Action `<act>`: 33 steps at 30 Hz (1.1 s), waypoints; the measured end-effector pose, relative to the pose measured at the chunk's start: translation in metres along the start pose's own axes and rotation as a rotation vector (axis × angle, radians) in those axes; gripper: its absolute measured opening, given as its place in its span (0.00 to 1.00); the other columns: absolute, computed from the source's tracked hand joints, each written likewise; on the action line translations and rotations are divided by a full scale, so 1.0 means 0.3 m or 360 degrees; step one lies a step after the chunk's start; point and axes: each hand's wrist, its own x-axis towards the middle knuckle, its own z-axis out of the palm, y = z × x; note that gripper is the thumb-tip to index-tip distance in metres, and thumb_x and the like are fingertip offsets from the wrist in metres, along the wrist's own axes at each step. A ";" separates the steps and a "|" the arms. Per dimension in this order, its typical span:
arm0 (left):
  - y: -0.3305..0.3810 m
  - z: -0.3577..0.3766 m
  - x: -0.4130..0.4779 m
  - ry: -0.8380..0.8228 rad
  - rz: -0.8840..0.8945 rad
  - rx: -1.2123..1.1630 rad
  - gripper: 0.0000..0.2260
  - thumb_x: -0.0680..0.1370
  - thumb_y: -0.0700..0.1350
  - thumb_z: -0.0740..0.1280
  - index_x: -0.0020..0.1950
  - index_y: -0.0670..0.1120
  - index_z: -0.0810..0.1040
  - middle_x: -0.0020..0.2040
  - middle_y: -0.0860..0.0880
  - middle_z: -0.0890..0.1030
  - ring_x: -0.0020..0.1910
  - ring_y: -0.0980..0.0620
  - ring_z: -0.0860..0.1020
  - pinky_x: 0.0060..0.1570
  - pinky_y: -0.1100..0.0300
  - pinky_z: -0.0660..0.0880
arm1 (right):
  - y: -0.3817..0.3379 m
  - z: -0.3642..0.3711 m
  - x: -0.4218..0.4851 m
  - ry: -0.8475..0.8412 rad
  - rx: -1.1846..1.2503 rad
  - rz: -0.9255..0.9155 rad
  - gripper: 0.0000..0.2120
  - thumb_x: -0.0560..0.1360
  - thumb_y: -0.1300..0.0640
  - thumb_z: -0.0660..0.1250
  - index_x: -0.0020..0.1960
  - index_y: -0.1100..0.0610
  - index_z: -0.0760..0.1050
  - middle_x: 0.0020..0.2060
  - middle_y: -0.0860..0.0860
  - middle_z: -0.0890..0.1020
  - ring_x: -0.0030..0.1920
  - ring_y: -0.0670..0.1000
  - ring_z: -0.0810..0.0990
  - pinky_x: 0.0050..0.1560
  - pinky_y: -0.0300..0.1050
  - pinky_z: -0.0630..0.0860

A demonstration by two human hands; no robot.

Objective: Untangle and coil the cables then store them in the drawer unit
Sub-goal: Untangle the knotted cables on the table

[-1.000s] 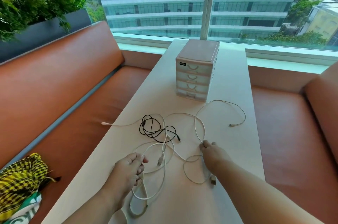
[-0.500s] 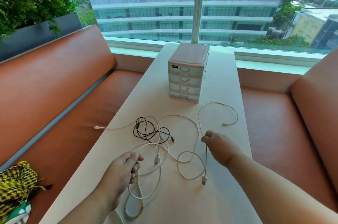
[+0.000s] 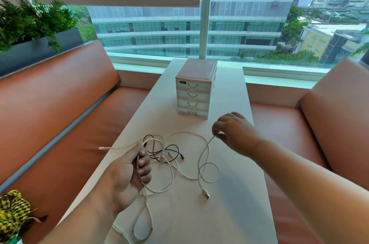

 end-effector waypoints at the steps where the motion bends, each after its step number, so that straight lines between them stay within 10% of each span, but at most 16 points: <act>1: 0.004 0.008 -0.009 -0.0041 -0.0060 -0.0057 0.17 0.79 0.52 0.60 0.30 0.48 0.67 0.25 0.53 0.62 0.20 0.56 0.60 0.21 0.66 0.58 | -0.023 -0.021 0.007 -0.0043 0.0040 0.0038 0.03 0.75 0.55 0.68 0.47 0.49 0.80 0.46 0.46 0.81 0.51 0.51 0.78 0.58 0.46 0.71; 15: 0.003 -0.024 -0.047 -0.0028 -0.0464 -0.0101 0.22 0.81 0.48 0.57 0.42 0.34 0.84 0.39 0.40 0.84 0.30 0.46 0.83 0.30 0.58 0.80 | -0.371 -0.202 -0.076 0.0142 0.1247 0.0474 0.10 0.73 0.57 0.71 0.37 0.45 0.76 0.35 0.43 0.80 0.36 0.47 0.82 0.43 0.43 0.78; 23: 0.088 -0.047 -0.033 0.0092 -0.0317 -0.0584 0.23 0.82 0.45 0.55 0.34 0.38 0.79 0.27 0.47 0.79 0.26 0.49 0.81 0.28 0.55 0.81 | -0.451 -0.037 -0.179 -0.0437 0.1292 0.0138 0.14 0.73 0.57 0.71 0.35 0.43 0.72 0.39 0.48 0.79 0.40 0.50 0.80 0.45 0.46 0.77; 28: 0.090 -0.058 -0.051 0.0019 -0.0299 -0.0489 0.12 0.78 0.45 0.58 0.34 0.47 0.67 0.23 0.53 0.61 0.19 0.57 0.64 0.21 0.67 0.67 | -0.453 0.097 -0.205 -0.0784 0.1340 0.0248 0.08 0.71 0.50 0.70 0.35 0.42 0.74 0.39 0.51 0.82 0.42 0.54 0.81 0.49 0.54 0.80; 33: 0.117 -0.051 -0.101 -0.0078 0.0011 0.0196 0.16 0.81 0.50 0.55 0.34 0.47 0.65 0.24 0.54 0.57 0.20 0.58 0.55 0.21 0.65 0.51 | -0.401 0.199 -0.171 -0.0885 0.1460 0.0531 0.12 0.78 0.45 0.63 0.44 0.49 0.80 0.41 0.47 0.83 0.43 0.43 0.79 0.52 0.42 0.75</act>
